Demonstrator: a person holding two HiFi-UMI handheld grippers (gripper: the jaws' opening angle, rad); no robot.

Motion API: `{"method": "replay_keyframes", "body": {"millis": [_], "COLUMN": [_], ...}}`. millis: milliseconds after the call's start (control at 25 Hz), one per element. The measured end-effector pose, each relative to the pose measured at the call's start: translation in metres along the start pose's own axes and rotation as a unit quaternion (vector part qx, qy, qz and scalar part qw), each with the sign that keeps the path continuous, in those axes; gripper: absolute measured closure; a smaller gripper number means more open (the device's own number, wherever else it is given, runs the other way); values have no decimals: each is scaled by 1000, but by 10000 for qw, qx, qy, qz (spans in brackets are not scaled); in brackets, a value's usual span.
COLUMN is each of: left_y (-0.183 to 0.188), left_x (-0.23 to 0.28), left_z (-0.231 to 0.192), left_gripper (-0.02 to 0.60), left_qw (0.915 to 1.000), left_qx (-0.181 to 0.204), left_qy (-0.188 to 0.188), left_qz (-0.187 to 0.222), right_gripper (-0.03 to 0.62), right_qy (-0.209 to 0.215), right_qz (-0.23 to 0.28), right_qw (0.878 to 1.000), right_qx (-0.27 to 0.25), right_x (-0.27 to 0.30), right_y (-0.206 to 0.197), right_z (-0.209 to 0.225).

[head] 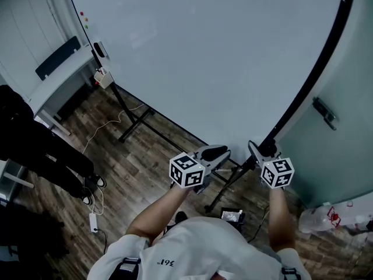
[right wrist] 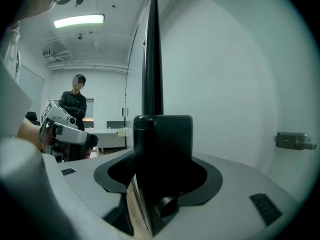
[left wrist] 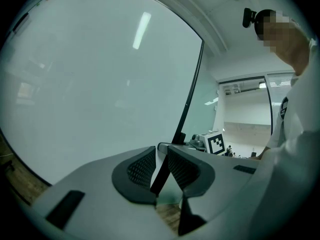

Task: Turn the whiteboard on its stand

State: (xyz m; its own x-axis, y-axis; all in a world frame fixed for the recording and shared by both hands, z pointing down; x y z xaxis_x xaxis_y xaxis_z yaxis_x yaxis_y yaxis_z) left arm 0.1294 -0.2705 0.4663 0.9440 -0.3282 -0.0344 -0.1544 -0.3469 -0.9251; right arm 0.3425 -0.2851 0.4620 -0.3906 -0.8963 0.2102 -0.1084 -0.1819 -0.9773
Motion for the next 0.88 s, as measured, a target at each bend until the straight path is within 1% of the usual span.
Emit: {"method": "replay_keyframes", "body": {"millis": [240,480,880], "left_y": [0,0,4], "left_x": [-9,-16,-22], "left_z": [0,1,13], "left_gripper": [520,520,520], "left_qw": [10000,9999,9998], "left_qx": [-17,-70,-74], "left_qy": [28,56,17], "left_qz": [9,67,198], "right_gripper": [341,344,347], "right_qy": [98,132,137], "right_qz": [-99,-231,-329], "right_qw": [9999,9996,9992], "right_qx": [-48,33,154], "right_x": [0,-2,-20], "right_y": [2,2,2], "right_z": [-2,-5,-23]}}
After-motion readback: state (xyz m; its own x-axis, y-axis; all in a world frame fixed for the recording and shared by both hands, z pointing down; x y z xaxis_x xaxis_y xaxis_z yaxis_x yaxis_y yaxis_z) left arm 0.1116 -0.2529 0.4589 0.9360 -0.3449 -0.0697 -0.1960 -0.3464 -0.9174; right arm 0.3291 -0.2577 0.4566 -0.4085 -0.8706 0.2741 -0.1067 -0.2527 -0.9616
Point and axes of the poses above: the fingertips, and each gripper's own axes: x forward along the fingers, z to its right, y out of its top, the point moved 7 cm from there along -x, backward along the fingers, and after that the axes turned 3 degrees about -y, right-handed, at the moved point
